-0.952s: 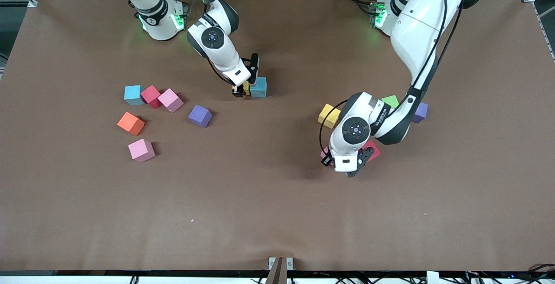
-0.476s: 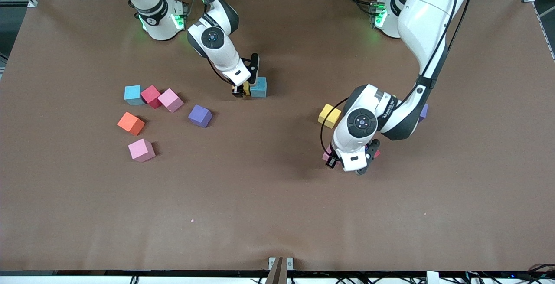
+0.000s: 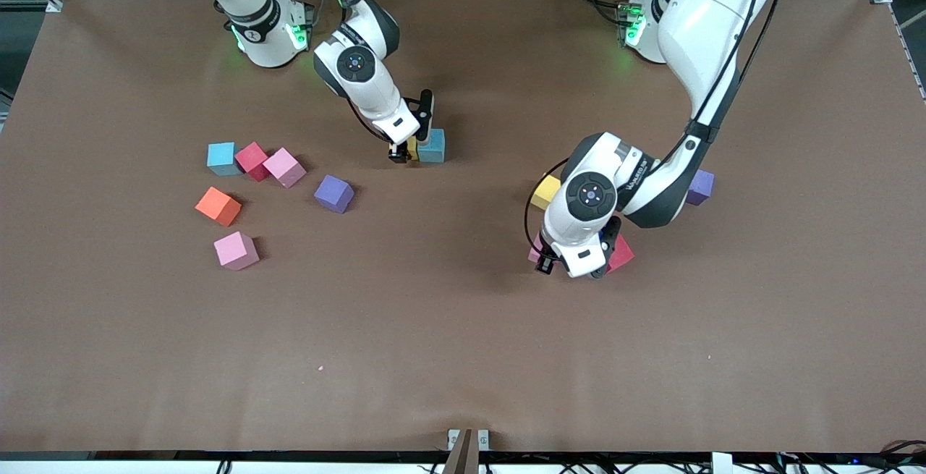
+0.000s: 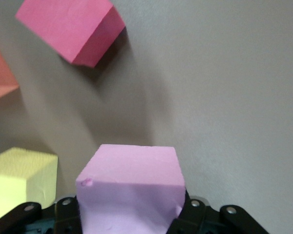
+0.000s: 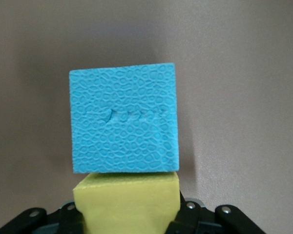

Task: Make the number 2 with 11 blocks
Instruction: 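Set the yellow cube beside cyan, open the right gripper while left lifts pink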

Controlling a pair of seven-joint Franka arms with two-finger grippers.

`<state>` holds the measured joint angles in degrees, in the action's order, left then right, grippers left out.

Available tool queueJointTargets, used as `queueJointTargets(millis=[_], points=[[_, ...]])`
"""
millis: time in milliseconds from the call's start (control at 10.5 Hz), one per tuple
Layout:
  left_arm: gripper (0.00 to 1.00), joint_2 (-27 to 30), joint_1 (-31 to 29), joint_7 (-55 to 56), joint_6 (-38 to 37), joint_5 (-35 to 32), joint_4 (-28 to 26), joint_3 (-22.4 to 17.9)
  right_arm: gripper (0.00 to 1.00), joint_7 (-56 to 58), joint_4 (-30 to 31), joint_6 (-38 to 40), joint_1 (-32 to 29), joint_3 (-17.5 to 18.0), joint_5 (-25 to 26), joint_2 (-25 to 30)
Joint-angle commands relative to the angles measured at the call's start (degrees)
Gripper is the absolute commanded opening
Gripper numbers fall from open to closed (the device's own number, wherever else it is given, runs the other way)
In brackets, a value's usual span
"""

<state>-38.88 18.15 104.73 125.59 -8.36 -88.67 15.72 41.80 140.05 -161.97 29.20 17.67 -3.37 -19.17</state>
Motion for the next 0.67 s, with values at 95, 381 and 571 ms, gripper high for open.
queueJointTargets(millis=[95, 381, 571], points=[[0.40, 3.63, -0.39, 7.92, -2.01, -0.69, -1.15, 0.89, 0.43, -1.11, -1.27, -0.98, 0.16, 0.26, 0.38, -2.44], [0.40, 5.99, -0.92, 13.46, -2.55, -0.61, -3.51, 1.24, 0.67, -1.20, -1.45, -0.63, 0.16, 0.17, 0.29, -2.53], [0.40, 10.91, -1.88, 13.83, -2.55, 2.97, -7.99, 1.24, 1.00, -1.28, -1.45, -0.36, 0.07, 0.17, 0.29, -2.53]])
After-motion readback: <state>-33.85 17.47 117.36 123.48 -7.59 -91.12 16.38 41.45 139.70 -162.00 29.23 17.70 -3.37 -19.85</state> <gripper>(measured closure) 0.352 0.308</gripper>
